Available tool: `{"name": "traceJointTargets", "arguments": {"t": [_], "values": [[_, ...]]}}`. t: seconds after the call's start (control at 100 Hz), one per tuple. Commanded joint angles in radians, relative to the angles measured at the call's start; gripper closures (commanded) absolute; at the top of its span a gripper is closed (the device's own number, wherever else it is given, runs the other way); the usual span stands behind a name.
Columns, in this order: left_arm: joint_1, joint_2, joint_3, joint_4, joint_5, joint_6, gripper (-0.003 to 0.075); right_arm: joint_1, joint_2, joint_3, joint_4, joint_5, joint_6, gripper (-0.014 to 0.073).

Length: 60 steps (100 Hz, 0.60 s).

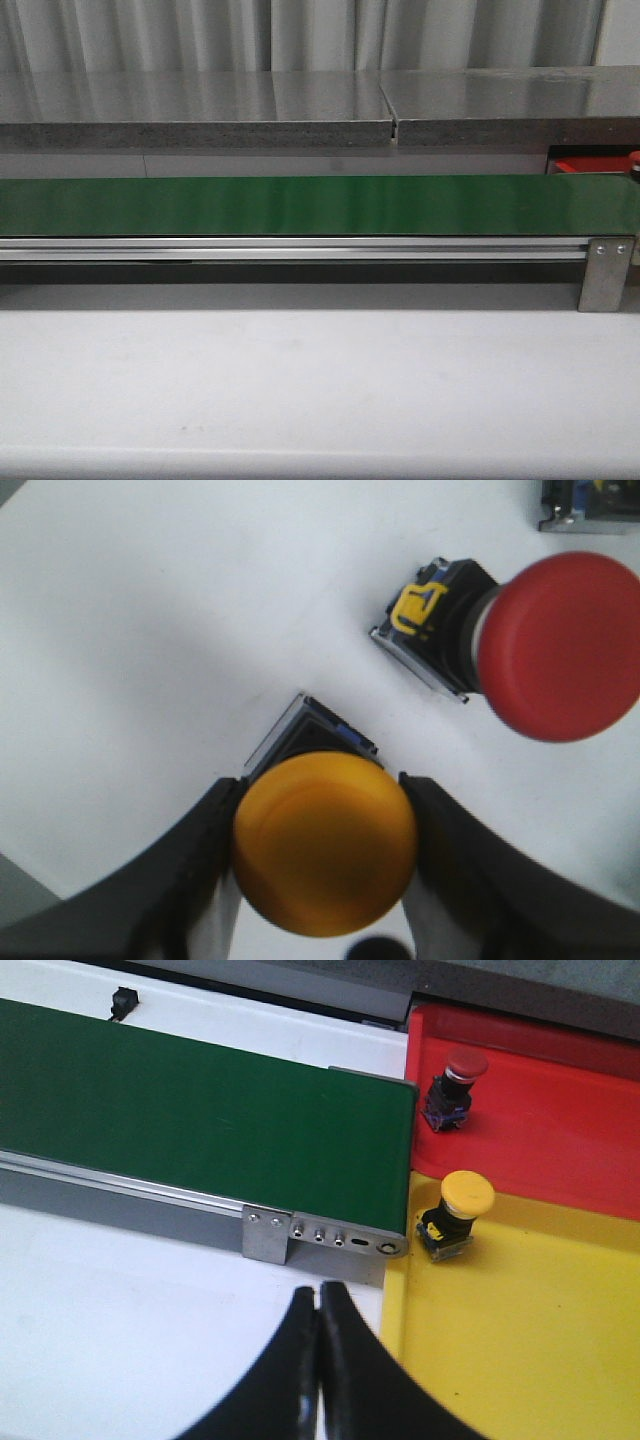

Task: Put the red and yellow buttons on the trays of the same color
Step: 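Grasp the yellow button with the left gripper and set it on the belt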

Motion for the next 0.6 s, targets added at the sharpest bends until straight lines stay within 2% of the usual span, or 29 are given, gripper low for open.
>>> {"name": "traceJointTargets", "arguments": {"t": [0.0, 0.32, 0.59], "values": [[-0.004, -0.052, -0.033, -0.011, -0.020, 0.000, 0.0502, 0.000, -0.006, -0.027, 0.003, -0.064, -0.006, 0.0712], [-0.014, -0.222, -0.028, -0.063, 0.032, 0.044, 0.0502, 0.000, -0.006, -0.027, 0.003, -0.064, -0.006, 0.0712], [-0.169, -0.350, -0.028, -0.048, 0.047, 0.046, 0.0502, 0.000, -0.006, -0.027, 0.003, -0.064, -0.006, 0.0712]]}}
